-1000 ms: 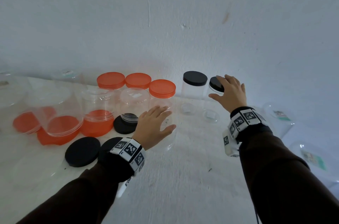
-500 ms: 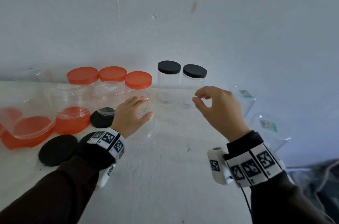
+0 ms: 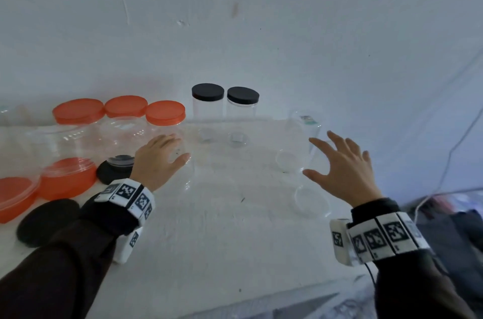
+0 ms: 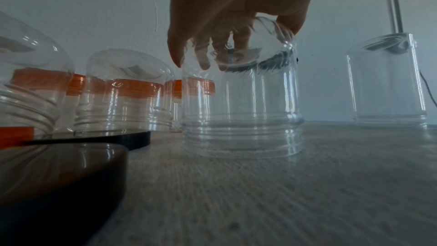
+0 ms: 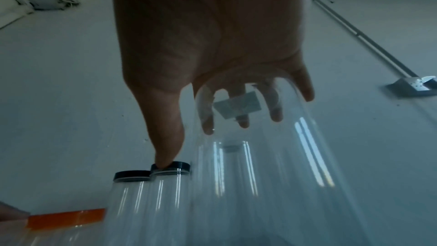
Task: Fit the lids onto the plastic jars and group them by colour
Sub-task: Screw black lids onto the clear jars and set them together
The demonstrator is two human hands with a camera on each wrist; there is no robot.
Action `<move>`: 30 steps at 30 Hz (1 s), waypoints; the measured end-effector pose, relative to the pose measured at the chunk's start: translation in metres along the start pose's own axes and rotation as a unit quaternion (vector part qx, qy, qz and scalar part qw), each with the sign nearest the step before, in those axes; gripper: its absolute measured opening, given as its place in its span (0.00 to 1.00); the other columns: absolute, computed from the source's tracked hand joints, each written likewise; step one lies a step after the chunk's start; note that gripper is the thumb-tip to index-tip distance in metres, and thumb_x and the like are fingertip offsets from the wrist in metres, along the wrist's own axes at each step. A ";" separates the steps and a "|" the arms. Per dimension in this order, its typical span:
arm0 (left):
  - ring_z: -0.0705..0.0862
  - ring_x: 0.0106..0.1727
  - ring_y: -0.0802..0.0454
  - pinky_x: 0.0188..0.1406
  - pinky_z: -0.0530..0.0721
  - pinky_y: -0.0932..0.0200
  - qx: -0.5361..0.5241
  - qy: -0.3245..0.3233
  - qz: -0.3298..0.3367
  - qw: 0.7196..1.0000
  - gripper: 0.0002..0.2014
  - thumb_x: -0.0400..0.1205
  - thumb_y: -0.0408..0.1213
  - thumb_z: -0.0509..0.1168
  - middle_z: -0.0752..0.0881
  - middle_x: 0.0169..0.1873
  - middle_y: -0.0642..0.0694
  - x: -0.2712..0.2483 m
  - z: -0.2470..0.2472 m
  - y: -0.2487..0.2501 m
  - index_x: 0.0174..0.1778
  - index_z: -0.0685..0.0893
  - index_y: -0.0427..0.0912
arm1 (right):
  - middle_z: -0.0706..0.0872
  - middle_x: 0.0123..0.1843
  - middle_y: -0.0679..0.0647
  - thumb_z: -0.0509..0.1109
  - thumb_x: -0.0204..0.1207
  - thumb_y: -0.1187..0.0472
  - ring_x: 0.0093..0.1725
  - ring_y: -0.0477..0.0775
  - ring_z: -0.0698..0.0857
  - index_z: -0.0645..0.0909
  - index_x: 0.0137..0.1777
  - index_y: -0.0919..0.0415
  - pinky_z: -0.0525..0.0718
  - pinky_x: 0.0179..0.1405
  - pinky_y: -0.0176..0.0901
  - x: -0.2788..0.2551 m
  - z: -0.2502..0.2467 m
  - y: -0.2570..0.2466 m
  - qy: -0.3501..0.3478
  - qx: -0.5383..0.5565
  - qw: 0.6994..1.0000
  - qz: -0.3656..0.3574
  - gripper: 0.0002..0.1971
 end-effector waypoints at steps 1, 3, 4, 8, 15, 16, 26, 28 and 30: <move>0.67 0.76 0.46 0.72 0.65 0.42 0.001 -0.002 0.000 1.000 0.44 0.70 0.69 0.40 0.73 0.73 0.46 0.000 0.000 -0.001 0.72 0.74 0.42 | 0.54 0.83 0.50 0.68 0.71 0.38 0.80 0.62 0.54 0.57 0.78 0.39 0.57 0.76 0.65 -0.001 0.000 0.000 -0.008 0.000 1.000 -0.002 0.37; 0.68 0.75 0.46 0.71 0.67 0.41 0.002 -0.006 0.001 1.000 0.44 0.70 0.69 0.40 0.74 0.73 0.45 0.000 0.001 -0.001 0.72 0.75 0.42 | 0.54 0.82 0.50 0.71 0.70 0.44 0.80 0.61 0.54 0.57 0.78 0.40 0.59 0.76 0.62 -0.002 -0.001 -0.003 -0.021 0.002 1.000 -0.010 0.38; 0.68 0.75 0.45 0.71 0.68 0.40 0.003 -0.008 0.003 1.000 0.44 0.71 0.69 0.40 0.74 0.73 0.45 0.000 0.001 -0.002 0.72 0.75 0.42 | 0.55 0.82 0.50 0.72 0.70 0.46 0.79 0.61 0.55 0.59 0.77 0.40 0.60 0.75 0.60 -0.002 -0.003 -0.005 -0.024 0.001 1.000 -0.015 0.37; 0.68 0.75 0.45 0.70 0.68 0.39 0.010 -0.016 0.004 1.000 0.44 0.70 0.69 0.40 0.73 0.73 0.45 0.000 0.000 -0.001 0.72 0.75 0.42 | 0.62 0.76 0.46 0.76 0.66 0.51 0.74 0.56 0.62 0.66 0.73 0.40 0.66 0.68 0.53 -0.008 -0.012 -0.017 -0.006 0.028 0.999 -0.042 0.35; 0.72 0.71 0.39 0.72 0.65 0.40 -0.063 0.057 0.015 0.996 0.37 0.75 0.61 0.49 0.77 0.68 0.38 -0.006 -0.025 0.002 0.67 0.78 0.34 | 0.64 0.66 0.42 0.82 0.54 0.43 0.56 0.46 0.71 0.71 0.69 0.40 0.73 0.43 0.43 -0.029 -0.041 -0.054 0.044 0.138 0.981 -0.130 0.41; 0.73 0.70 0.40 0.72 0.65 0.47 -0.073 0.069 0.019 0.995 0.35 0.76 0.60 0.50 0.78 0.66 0.37 -0.009 -0.033 0.002 0.66 0.78 0.34 | 0.65 0.65 0.42 0.83 0.52 0.43 0.55 0.46 0.72 0.73 0.67 0.43 0.74 0.44 0.44 -0.030 -0.043 -0.059 0.054 0.160 0.976 -0.138 0.40; 0.83 0.52 0.55 0.55 0.80 0.63 -0.149 0.006 -0.050 0.988 0.06 0.80 0.35 0.66 0.86 0.48 0.51 -0.073 -0.088 -0.055 0.48 0.84 0.51 | 0.68 0.57 0.48 0.83 0.51 0.49 0.54 0.51 0.78 0.69 0.58 0.50 0.72 0.50 0.39 -0.032 -0.022 -0.121 0.088 0.354 0.904 -0.221 0.36; 0.82 0.51 0.56 0.58 0.80 0.57 -0.103 -0.051 -0.068 0.991 0.06 0.79 0.36 0.67 0.86 0.49 0.51 -0.087 -0.087 -0.066 0.50 0.84 0.50 | 0.65 0.58 0.48 0.84 0.51 0.52 0.54 0.52 0.78 0.72 0.63 0.51 0.74 0.52 0.40 -0.031 -0.016 -0.131 0.075 0.370 0.900 -0.218 0.38; 0.79 0.56 0.58 0.56 0.75 0.68 -0.056 -0.121 -0.070 0.989 0.13 0.79 0.38 0.68 0.83 0.57 0.49 -0.097 -0.080 -0.070 0.59 0.82 0.45 | 0.66 0.58 0.48 0.84 0.52 0.51 0.54 0.52 0.79 0.75 0.65 0.52 0.78 0.52 0.44 -0.029 -0.010 -0.139 0.073 0.376 0.899 -0.213 0.38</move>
Point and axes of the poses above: each hand's wrist, its own x-axis towards the middle knuckle, its own z-axis out of the palm, y = z × x, the point moved 6 cm from there along x, towards the middle knuckle
